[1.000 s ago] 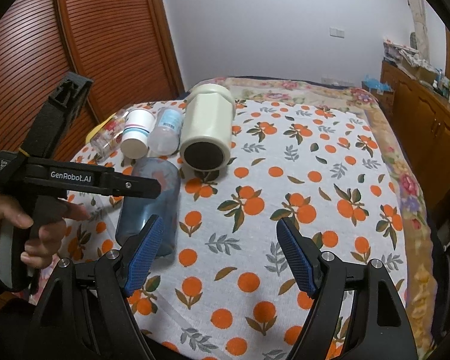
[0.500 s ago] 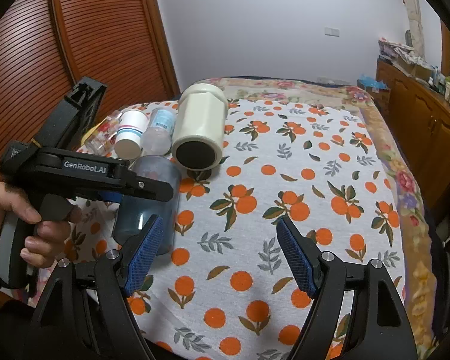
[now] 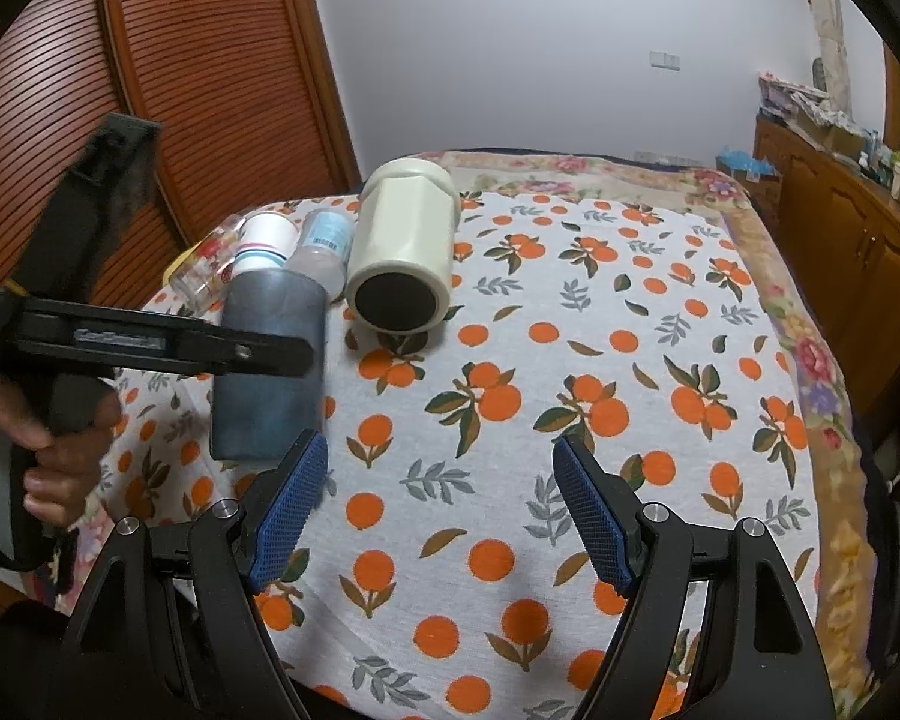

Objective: Flip cup upright
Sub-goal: 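Set the blue cup upright on the bed and open the right gripper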

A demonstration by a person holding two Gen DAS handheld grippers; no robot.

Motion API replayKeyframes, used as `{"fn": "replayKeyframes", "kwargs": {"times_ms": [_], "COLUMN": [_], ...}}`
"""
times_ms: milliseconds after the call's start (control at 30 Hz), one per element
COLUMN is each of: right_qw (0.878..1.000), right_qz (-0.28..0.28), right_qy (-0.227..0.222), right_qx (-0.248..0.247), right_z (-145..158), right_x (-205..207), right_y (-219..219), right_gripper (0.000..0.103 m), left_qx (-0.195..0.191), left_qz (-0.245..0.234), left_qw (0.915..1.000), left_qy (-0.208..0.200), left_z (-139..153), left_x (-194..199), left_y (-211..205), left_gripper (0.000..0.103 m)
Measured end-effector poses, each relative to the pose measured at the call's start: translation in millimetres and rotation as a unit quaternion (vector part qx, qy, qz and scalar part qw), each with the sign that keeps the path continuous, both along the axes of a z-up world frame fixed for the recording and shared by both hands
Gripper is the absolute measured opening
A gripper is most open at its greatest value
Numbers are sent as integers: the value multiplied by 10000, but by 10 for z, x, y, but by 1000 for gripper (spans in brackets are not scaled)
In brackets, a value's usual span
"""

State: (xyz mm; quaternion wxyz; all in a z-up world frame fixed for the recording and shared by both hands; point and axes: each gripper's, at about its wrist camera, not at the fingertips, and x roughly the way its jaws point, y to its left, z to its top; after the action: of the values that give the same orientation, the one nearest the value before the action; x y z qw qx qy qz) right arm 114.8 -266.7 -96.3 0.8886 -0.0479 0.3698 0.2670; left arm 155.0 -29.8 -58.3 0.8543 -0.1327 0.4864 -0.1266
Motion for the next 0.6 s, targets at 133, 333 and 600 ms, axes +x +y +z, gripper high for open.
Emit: {"fn": "replayKeyframes", "kwargs": {"times_ms": [133, 333, 600], "right_qw": [10000, 9999, 9995], "right_qz": [10, -115, -315], "right_qy": [14, 26, 16], "right_qx": [-11, -20, -10], "right_z": [-25, -55, -68], "right_x": [13, 46, 96], "right_y": [49, 31, -87], "right_gripper": [80, 79, 80], "left_qx": [462, 963, 1283], "left_qz": [-115, -186, -307], "left_qw": [9980, 9921, 9885], "left_qy": [-427, -788, -735], "left_z": [121, 189, 84], "left_x": [-112, -171, -151], "left_y": [3, -58, -218], "left_gripper": [70, 69, 70]}}
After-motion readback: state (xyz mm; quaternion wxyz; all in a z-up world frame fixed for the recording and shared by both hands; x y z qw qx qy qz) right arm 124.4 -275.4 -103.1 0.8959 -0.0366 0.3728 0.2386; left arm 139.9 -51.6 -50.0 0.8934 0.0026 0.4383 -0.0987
